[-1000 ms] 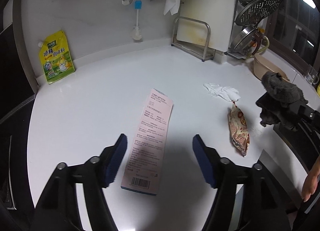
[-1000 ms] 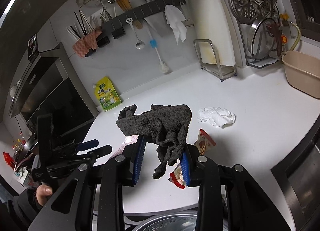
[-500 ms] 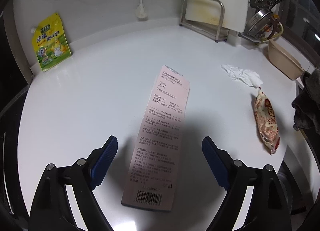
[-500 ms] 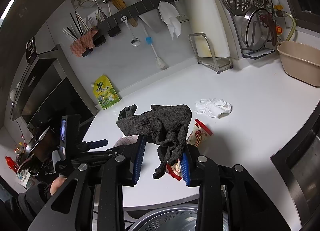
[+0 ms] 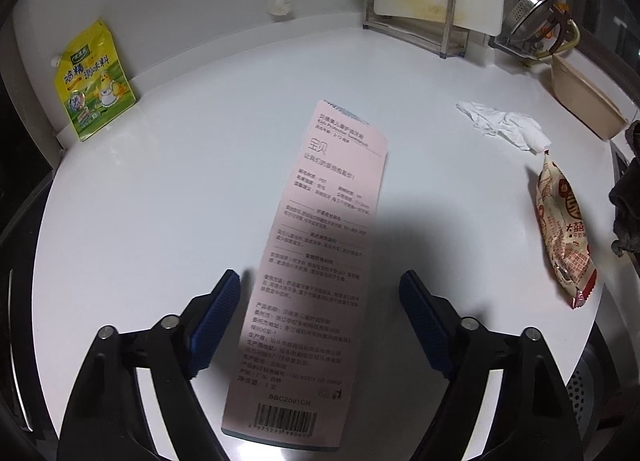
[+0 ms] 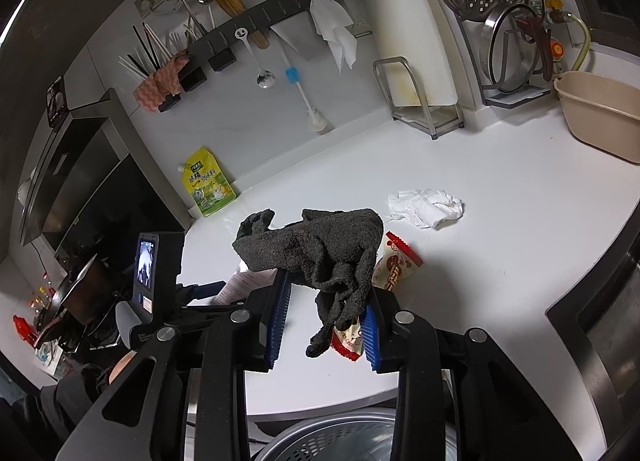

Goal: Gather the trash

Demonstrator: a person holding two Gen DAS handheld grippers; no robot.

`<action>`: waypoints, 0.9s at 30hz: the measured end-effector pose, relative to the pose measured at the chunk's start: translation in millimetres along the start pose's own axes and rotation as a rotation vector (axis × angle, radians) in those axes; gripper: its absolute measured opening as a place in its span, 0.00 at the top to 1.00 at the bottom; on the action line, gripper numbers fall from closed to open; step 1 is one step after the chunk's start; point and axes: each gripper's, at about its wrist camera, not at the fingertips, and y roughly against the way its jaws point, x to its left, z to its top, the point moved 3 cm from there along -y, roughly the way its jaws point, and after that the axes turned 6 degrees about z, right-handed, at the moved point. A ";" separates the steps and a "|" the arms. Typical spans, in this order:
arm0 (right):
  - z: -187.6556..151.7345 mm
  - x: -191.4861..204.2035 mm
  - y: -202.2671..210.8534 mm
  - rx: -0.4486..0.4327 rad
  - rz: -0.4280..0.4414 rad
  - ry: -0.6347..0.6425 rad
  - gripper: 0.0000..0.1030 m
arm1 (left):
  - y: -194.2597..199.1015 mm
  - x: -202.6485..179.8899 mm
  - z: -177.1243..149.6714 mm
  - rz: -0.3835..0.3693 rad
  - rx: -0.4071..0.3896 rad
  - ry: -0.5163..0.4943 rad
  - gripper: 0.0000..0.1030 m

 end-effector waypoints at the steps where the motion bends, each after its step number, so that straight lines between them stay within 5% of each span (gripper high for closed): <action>1: -0.6 -0.2 -0.1 0.000 0.000 -0.001 0.70 | 0.7 -0.6 -0.1 -0.015 0.001 0.001 0.34; 4: -1.7 -0.8 -0.7 0.002 -0.001 -0.006 0.70 | 3.1 -4.2 0.8 -0.035 -0.005 -0.004 0.51; 13: -7.8 -1.7 4.2 0.000 -0.006 -0.009 0.70 | 18.4 -9.5 -3.8 -0.010 -0.028 -0.014 0.52; 27: -43.4 7.2 62.4 -0.029 -0.056 -0.017 0.70 | 127.0 -28.2 -38.4 -0.009 -0.200 0.003 0.52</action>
